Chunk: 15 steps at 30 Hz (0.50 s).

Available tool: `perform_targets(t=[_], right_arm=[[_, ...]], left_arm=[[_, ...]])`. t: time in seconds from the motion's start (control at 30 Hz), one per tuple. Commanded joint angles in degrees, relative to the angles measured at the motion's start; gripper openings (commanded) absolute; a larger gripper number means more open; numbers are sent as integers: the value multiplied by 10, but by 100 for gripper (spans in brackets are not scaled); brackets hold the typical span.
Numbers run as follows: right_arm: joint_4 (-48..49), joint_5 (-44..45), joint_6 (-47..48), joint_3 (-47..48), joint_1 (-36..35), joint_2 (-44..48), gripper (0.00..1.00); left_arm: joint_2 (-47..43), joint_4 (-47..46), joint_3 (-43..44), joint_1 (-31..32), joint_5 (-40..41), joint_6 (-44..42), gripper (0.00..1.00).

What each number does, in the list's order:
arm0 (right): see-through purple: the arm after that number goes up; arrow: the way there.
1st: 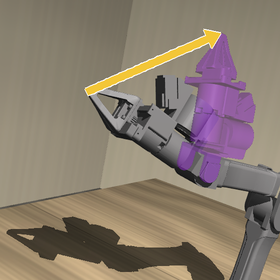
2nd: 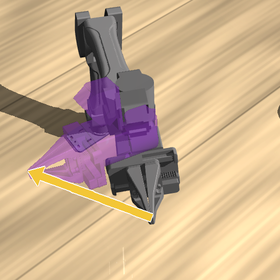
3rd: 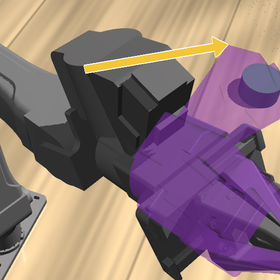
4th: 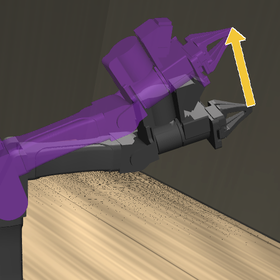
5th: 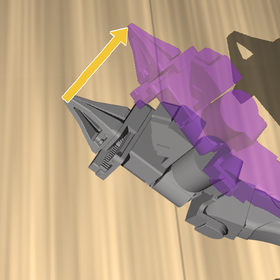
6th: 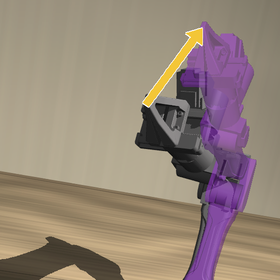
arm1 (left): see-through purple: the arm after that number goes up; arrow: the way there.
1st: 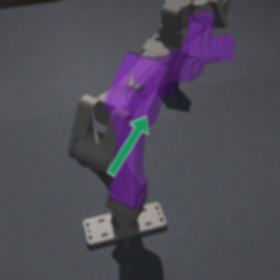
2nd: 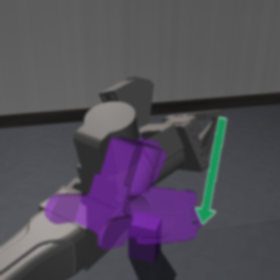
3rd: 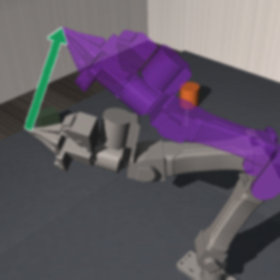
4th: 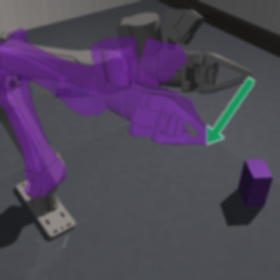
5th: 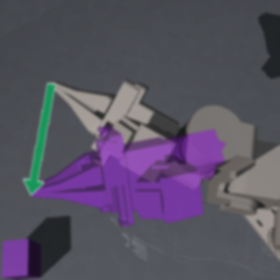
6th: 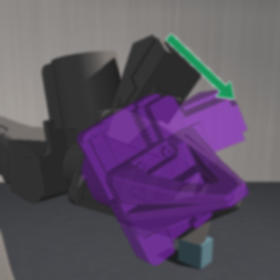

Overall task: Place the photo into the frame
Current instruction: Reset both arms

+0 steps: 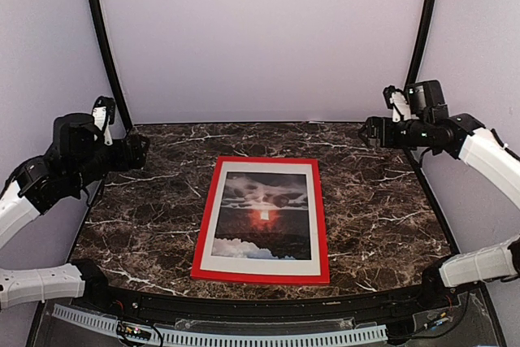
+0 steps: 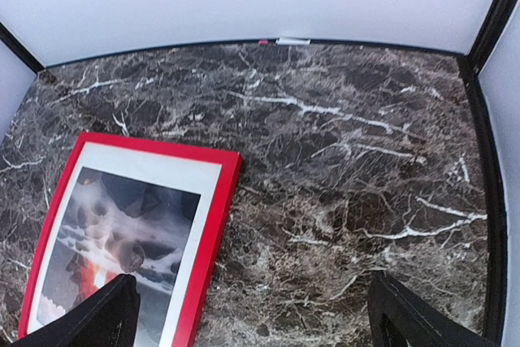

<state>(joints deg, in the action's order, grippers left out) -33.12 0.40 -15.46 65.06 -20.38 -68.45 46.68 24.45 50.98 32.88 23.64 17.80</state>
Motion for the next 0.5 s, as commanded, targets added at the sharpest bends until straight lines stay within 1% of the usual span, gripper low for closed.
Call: perform_targets(t=[0.0, 0.07, 0.2, 0.47], right_arm=[[55, 47, 6, -19, -4, 47, 99], [58, 54, 9, -24, -4, 58, 99], [69, 56, 13, -42, -4, 80, 99], [99, 58, 30, -79, -3, 118, 99]], left_arm=[[-69, -48, -17, -1, 41, -58, 99], [-103, -57, -25, -1, 53, -66, 99], [-135, -65, -42, -1, 69, -82, 99], [-149, -78, -80, -1, 56, -109, 99]])
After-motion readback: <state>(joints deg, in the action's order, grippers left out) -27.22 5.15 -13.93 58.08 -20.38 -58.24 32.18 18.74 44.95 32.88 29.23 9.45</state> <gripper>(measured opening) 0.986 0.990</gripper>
